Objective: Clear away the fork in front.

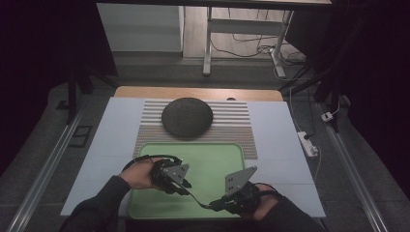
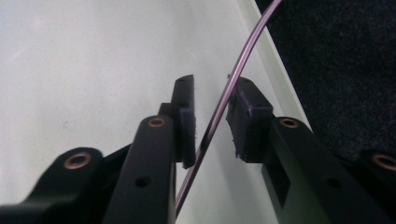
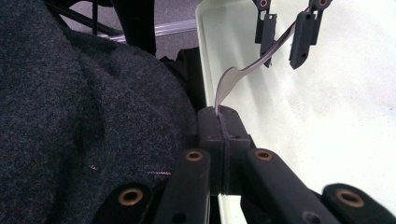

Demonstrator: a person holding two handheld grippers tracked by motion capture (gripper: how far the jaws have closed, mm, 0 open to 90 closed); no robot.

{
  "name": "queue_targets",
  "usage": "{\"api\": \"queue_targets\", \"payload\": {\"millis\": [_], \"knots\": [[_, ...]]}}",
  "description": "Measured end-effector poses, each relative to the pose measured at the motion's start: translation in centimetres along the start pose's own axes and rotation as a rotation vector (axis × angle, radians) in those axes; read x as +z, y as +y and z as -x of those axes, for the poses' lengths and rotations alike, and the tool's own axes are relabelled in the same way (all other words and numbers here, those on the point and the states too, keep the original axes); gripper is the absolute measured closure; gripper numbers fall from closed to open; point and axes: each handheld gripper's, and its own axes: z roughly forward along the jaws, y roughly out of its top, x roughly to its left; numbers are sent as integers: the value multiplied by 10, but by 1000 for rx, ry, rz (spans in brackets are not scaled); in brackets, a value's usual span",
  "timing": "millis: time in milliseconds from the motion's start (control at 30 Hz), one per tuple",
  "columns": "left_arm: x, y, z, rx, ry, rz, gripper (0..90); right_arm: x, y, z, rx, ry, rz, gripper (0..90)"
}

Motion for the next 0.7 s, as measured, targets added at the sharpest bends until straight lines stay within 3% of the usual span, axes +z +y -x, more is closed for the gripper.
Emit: {"api": "queue_targets", "payload": {"millis": [233,433,600,700], "knots": [[4,1,2,81,-28,-11,791,2,0,0,-6,15,-13,899],[7,1,7,192,-60,-31,850,3,-2,2,-13,26,-6,878],[6,1,7,164,-79,-39,863,1,-4,6,0,18,4,828],[4,0,7,133,-69,-37,863,-3,-5,8,12,-23,23,730]]}}
